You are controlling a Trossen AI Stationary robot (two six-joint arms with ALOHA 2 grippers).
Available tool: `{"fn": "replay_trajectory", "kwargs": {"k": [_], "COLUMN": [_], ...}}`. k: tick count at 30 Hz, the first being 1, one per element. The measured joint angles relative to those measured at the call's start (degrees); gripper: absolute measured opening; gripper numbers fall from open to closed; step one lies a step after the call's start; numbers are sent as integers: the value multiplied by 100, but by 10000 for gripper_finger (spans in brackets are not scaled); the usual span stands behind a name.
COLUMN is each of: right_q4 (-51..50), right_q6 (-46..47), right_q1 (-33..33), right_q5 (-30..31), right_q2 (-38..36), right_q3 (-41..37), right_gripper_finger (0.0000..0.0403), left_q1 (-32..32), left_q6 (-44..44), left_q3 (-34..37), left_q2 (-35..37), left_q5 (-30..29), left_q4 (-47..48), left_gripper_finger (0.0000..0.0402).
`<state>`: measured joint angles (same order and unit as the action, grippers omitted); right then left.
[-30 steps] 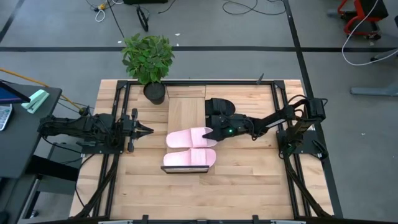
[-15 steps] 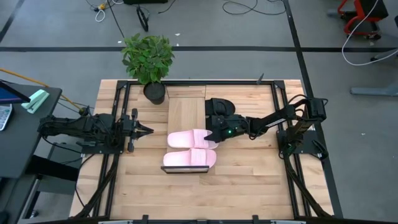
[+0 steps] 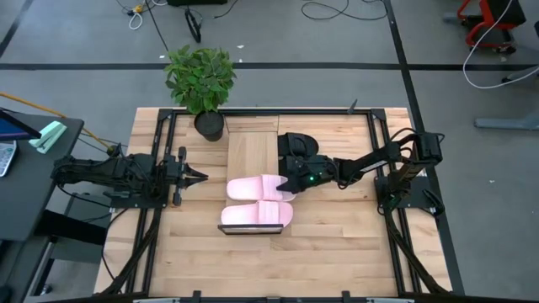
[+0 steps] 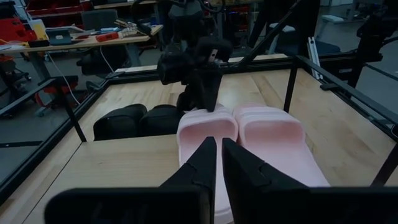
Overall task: Pick and place slides into the shelf
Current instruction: Put the pink slipper on the shelf
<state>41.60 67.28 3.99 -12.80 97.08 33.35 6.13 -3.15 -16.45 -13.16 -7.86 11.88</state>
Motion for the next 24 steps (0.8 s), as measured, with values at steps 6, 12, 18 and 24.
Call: {"fn": "replay_trajectory", "kwargs": {"k": [6,12,18,24], "right_q4": [-35,-98,-116,-105], "right_q6": [3,3,3,10], "right_q1": [-4,-2,-2,-2], "right_q5": [-91,-89,-89,-74], "right_q2": [-42,-44,-46,-46], "right_q3": [-1,-1,-1,1], "right_gripper_finger": [120,119,121,129], "left_q1": [0,0,0,0], "left_q6": [1,2,2,2], "left_q3": [0,0,0,0], "left_q2": [2,0,1,0], "left_q5": [-1,0,-1,0], "left_q4": [2,2,2,2], "left_gripper_finger": [36,39,32,32]}}
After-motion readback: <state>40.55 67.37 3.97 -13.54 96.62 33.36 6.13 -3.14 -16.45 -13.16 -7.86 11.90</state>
